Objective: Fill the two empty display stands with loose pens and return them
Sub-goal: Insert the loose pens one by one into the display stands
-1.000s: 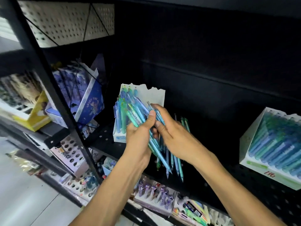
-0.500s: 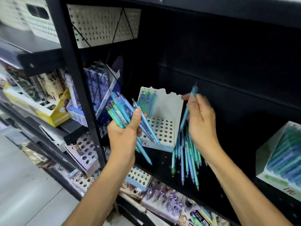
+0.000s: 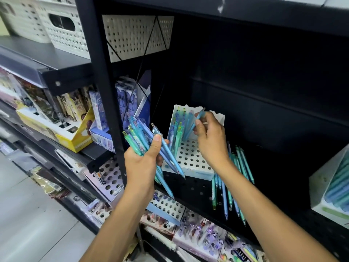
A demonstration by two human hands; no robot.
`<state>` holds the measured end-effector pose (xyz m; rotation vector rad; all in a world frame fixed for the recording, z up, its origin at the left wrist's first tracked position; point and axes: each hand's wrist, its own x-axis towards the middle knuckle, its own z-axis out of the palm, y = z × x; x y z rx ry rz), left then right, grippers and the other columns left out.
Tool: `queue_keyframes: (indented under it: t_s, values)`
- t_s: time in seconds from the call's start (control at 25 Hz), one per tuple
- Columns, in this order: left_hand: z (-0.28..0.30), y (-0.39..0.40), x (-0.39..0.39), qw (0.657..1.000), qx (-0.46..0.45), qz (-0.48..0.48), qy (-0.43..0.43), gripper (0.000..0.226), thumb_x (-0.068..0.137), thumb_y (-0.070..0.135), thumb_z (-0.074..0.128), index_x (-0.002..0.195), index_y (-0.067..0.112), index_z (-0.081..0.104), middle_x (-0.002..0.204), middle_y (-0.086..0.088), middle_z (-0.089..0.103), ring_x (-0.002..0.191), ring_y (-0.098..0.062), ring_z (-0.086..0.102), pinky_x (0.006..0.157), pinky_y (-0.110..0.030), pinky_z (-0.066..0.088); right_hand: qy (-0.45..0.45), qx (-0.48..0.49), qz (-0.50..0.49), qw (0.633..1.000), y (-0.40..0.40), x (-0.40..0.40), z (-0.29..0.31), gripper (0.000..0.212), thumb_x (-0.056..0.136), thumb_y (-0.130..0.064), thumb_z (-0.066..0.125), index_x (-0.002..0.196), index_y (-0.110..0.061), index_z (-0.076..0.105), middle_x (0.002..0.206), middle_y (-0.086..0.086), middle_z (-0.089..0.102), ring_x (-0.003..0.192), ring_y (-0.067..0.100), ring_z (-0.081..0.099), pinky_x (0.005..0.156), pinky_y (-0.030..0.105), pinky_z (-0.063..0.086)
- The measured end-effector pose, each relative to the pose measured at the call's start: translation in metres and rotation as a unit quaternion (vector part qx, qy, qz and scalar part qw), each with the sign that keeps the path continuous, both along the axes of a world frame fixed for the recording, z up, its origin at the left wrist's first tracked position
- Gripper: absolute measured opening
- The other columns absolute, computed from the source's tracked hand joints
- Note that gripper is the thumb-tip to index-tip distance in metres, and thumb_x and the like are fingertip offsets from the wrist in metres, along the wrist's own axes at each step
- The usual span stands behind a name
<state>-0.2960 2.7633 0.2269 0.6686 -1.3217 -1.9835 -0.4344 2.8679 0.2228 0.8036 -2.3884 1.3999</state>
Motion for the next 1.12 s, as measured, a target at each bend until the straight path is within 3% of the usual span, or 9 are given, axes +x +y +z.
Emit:
queue_keyframes:
  t_s: [0.12, 0.24, 0.4, 0.56, 0.72, 0.84, 0.92, 1.0, 1.12]
  values:
    - [0.0, -0.002, 0.001, 1.0, 0.005, -0.008, -0.004, 0.011, 0.091, 0.022, 0.069, 0.082, 0.017, 0.064, 0.078, -0.006, 0.067, 0.048, -0.011, 0.042, 0.054, -0.021, 0.048, 0.029, 0.072, 0.018, 0.997, -0.004, -0.002, 0.005, 0.015, 0.104, -0.019, 0.048, 0.111, -0.009, 0.056, 0.09, 0.004, 0.065, 0.079, 0.018, 0.064, 0.07, 0.035, 0.053]
    - [0.003, 0.0, 0.002, 1.0, -0.001, -0.017, 0.007, 0.015, 0.093, 0.019, 0.068, 0.078, 0.019, 0.064, 0.074, 0.001, 0.071, 0.048, -0.011, 0.041, 0.054, -0.022, 0.046, -0.002, 0.152, 0.033, 0.988, -0.007, -0.003, 0.003, 0.012, 0.102, -0.017, 0.05, 0.096, -0.008, 0.056, 0.074, 0.004, 0.062, 0.058, 0.014, 0.052, 0.057, 0.029, 0.04]
    - [0.007, 0.003, 0.002, 0.999, -0.012, -0.031, 0.016, 0.014, 0.093, 0.018, 0.066, 0.08, 0.019, 0.062, 0.072, 0.003, 0.072, 0.047, -0.01, 0.041, 0.054, -0.021, 0.049, -0.016, 0.177, -0.02, 0.984, -0.008, -0.001, 0.018, 0.018, 0.097, -0.028, 0.06, 0.096, -0.012, 0.067, 0.087, 0.001, 0.072, 0.075, 0.017, 0.066, 0.073, 0.034, 0.054]
    - [0.01, 0.005, 0.001, 0.998, -0.027, -0.041, 0.032, 0.021, 0.094, 0.017, 0.066, 0.074, 0.024, 0.066, 0.073, 0.001, 0.073, 0.049, -0.01, 0.043, 0.051, -0.023, 0.045, -0.027, 0.062, 0.015, 0.998, 0.008, 0.043, 0.035, 0.017, 0.092, -0.034, 0.064, 0.102, -0.021, 0.067, 0.084, -0.013, 0.068, 0.065, 0.005, 0.06, 0.066, 0.024, 0.051]
    - [0.006, 0.013, -0.005, 0.997, -0.046, -0.058, 0.038, 0.026, 0.094, 0.014, 0.065, 0.07, 0.022, 0.068, 0.063, 0.005, 0.065, 0.051, -0.01, 0.048, 0.048, -0.023, 0.043, -0.107, 0.098, 0.159, 0.977, 0.019, 0.059, 0.039, 0.026, 0.087, -0.021, 0.075, 0.112, -0.023, 0.067, 0.078, -0.008, 0.067, 0.066, 0.008, 0.061, 0.069, 0.025, 0.055]
    - [0.004, 0.022, -0.006, 0.997, -0.042, -0.05, 0.037, 0.02, 0.094, 0.014, 0.066, 0.074, 0.017, 0.065, 0.062, 0.005, 0.064, 0.051, -0.009, 0.048, 0.049, -0.023, 0.043, -0.084, 0.117, 0.139, 0.98, 0.025, 0.056, 0.039, 0.021, 0.086, -0.018, 0.076, 0.106, -0.024, 0.071, 0.077, -0.009, 0.066, 0.067, 0.005, 0.061, 0.068, 0.024, 0.056]
    - [0.005, 0.024, -0.005, 0.999, -0.026, -0.029, 0.038, 0.015, 0.094, 0.016, 0.065, 0.079, 0.017, 0.065, 0.071, 0.002, 0.071, 0.051, -0.01, 0.046, 0.05, -0.022, 0.043, -0.068, 0.113, 0.119, 0.984, 0.032, 0.053, 0.038, 0.018, 0.089, -0.016, 0.072, 0.105, -0.025, 0.071, 0.082, -0.012, 0.067, 0.074, 0.002, 0.062, 0.069, 0.016, 0.052]
    - [0.006, 0.019, -0.002, 0.999, -0.002, 0.0, 0.039, 0.009, 0.095, 0.017, 0.063, 0.086, 0.018, 0.063, 0.08, -0.002, 0.076, 0.056, -0.011, 0.048, 0.052, -0.022, 0.042, -0.083, 0.053, 0.087, 0.991, 0.037, 0.043, 0.034, 0.017, 0.092, -0.014, 0.068, 0.104, -0.027, 0.067, 0.088, -0.014, 0.066, 0.08, -0.004, 0.062, 0.073, 0.013, 0.051]
    - [0.008, 0.007, 0.002, 0.999, 0.007, 0.02, 0.03, 0.006, 0.095, 0.019, 0.063, 0.089, 0.018, 0.061, 0.079, -0.001, 0.076, 0.061, -0.014, 0.049, 0.053, -0.023, 0.043, -0.117, -0.067, 0.035, 0.99, 0.029, 0.027, 0.022, 0.016, 0.094, -0.012, 0.065, 0.102, -0.024, 0.06, 0.094, -0.009, 0.067, 0.086, 0.003, 0.065, 0.079, 0.022, 0.056]
